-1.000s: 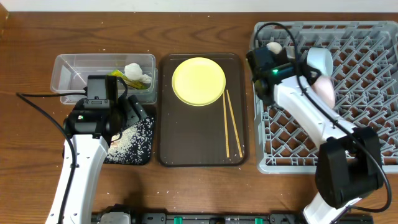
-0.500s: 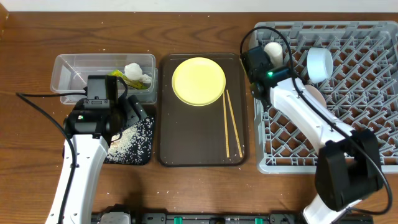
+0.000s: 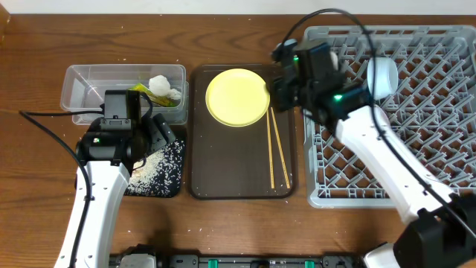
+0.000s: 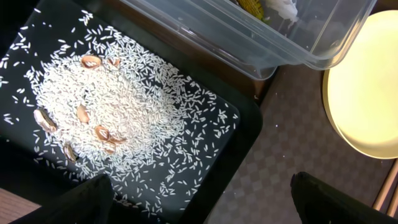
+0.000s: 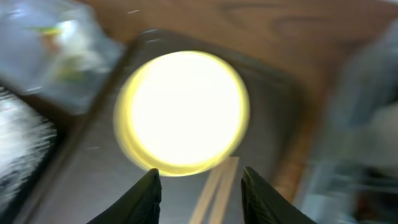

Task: Sort waste into correct bins and load items into the dishwasher rack
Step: 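Release the white bowl and move the right gripper to the chopsticks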

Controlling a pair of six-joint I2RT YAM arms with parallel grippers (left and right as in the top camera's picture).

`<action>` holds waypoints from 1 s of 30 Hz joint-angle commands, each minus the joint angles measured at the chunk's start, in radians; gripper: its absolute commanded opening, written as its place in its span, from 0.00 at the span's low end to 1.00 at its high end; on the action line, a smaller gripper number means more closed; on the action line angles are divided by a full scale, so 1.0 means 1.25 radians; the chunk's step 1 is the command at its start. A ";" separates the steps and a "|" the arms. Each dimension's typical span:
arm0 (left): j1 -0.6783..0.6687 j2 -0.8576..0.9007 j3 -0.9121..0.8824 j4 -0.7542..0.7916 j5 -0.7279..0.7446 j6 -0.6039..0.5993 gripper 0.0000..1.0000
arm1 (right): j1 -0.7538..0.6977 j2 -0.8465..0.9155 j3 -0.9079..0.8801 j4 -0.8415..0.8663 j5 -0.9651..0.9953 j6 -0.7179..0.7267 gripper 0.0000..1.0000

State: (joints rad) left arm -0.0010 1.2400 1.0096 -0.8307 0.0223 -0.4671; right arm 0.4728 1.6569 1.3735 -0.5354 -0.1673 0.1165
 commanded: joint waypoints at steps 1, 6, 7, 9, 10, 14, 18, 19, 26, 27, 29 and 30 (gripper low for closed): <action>0.004 0.002 0.008 -0.002 -0.006 0.000 0.94 | 0.054 0.046 0.000 -0.019 -0.033 0.052 0.35; 0.004 0.002 0.008 -0.002 -0.007 0.001 0.94 | 0.123 0.104 0.000 -0.101 0.116 0.130 0.34; 0.004 0.002 0.008 -0.002 -0.006 0.001 0.94 | 0.135 0.116 0.000 -0.116 0.138 0.141 0.34; 0.004 0.002 0.008 -0.002 -0.007 0.001 0.94 | 0.160 0.144 0.000 -0.147 0.181 0.161 0.35; 0.004 0.002 0.008 -0.002 -0.007 0.001 0.94 | 0.170 0.156 -0.001 -0.158 0.195 0.164 0.35; 0.004 0.002 0.008 -0.002 -0.007 0.001 0.94 | 0.200 0.214 -0.002 -0.201 0.227 0.193 0.33; 0.004 0.002 0.008 -0.002 -0.006 0.001 0.94 | 0.203 0.261 -0.002 -0.219 0.236 0.225 0.33; 0.004 0.002 0.008 -0.002 -0.007 0.001 0.94 | 0.202 0.273 -0.002 -0.221 0.236 0.233 0.33; 0.004 0.002 0.008 -0.002 -0.007 0.001 0.94 | 0.202 0.286 -0.002 -0.222 0.236 0.239 0.33; 0.004 0.002 0.008 -0.002 -0.007 0.001 0.94 | 0.202 0.286 -0.002 -0.222 0.236 0.239 0.33; 0.004 0.002 0.008 -0.002 -0.007 0.001 0.94 | 0.202 0.285 -0.002 -0.224 0.236 0.239 0.32; 0.004 0.002 0.008 -0.002 -0.007 0.001 0.94 | 0.202 0.280 -0.002 -0.224 0.236 0.239 0.31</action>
State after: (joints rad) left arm -0.0006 1.2400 1.0096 -0.8307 0.0223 -0.4671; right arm 0.7258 2.0106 1.3712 -0.8146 0.1093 0.3946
